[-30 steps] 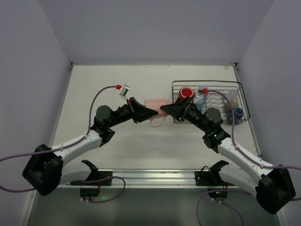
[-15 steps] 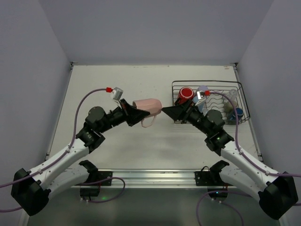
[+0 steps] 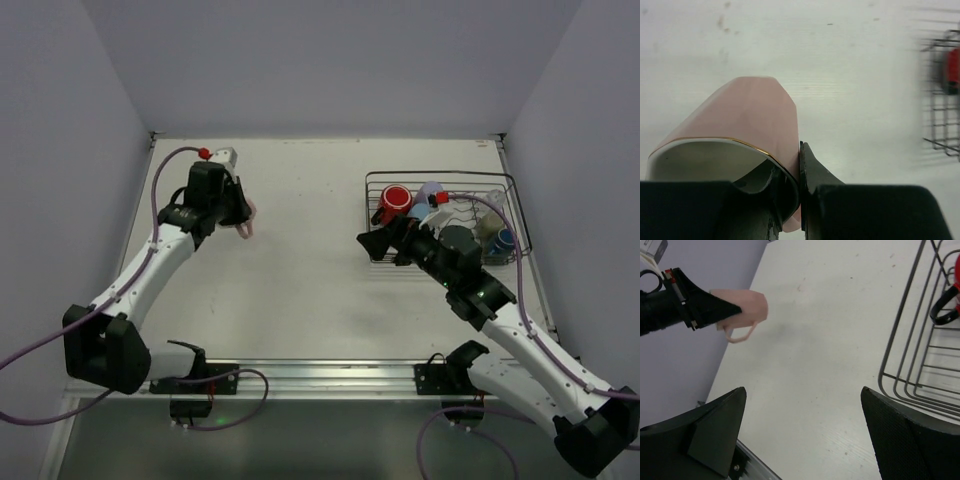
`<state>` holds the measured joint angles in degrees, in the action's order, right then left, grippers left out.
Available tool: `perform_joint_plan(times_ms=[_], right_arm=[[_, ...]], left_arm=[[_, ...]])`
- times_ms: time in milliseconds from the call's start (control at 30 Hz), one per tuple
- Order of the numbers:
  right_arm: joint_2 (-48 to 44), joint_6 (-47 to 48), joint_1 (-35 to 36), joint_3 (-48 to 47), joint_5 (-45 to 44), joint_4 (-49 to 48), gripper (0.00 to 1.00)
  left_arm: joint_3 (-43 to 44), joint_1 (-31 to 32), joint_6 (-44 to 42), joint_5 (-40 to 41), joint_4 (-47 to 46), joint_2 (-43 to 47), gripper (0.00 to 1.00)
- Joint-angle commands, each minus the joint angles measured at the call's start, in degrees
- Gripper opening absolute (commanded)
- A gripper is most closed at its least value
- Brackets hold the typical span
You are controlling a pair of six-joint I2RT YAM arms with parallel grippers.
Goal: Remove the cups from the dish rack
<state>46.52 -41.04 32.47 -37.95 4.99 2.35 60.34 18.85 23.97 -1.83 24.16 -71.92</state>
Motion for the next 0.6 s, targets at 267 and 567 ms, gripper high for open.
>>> perform_joint_plan(times_ms=[267,567], right_arm=[[-5.21,8.69,0.23,-0.19,-4.03,9.52,0.99],[-6.97,9.92,0.23,2.27,-2.8,8.9,0.99]], left_arm=[[17.09,-14.02,-6.82,-0.55,12.65,-17.28,0.0],[21.49,-14.28,-8.94,7.27,16.53,-28.09,0.0]])
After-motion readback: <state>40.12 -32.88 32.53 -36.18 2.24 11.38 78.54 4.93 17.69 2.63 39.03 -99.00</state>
